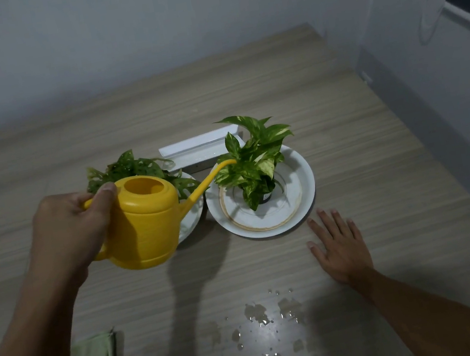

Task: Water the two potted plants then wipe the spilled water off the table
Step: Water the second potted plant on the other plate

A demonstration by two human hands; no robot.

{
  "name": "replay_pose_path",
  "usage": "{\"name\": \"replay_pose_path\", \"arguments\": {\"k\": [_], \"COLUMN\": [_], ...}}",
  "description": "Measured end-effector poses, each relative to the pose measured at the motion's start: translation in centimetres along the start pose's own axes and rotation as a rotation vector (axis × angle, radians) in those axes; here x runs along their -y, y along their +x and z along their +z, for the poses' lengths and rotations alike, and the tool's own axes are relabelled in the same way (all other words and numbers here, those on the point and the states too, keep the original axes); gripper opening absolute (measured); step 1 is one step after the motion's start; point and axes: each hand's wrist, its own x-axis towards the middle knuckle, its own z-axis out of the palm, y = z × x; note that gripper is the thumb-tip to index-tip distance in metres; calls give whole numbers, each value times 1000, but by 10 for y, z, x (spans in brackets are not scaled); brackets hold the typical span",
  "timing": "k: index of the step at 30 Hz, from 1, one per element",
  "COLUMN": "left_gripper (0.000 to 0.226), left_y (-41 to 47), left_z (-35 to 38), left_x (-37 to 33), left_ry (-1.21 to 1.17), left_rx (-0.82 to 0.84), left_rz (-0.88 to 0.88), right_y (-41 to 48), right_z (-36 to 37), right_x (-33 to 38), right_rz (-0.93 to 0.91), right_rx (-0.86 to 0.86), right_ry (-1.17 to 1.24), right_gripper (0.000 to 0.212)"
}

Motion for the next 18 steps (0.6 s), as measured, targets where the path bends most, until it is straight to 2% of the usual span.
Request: {"name": "replay_pose_path", "arguments": {"k": [7,12,18], "left_gripper": [57,62,58], "left_y": [-9,-2,10], "left_z": [6,14,17], "left_x": [-13,-21,-20], "left_ry": [-68,-56,-39], "left_rx": [51,35,-2], "left_rz": [49,51,59], "right_y": [-1,-1,0], "right_z": [-5,-6,-5], "right_x": [4,4,2], "right_rz": [7,12,6], "right_rx": [2,14,6], "right_ry": [8,19,25], "right_gripper": [61,61,61]}}
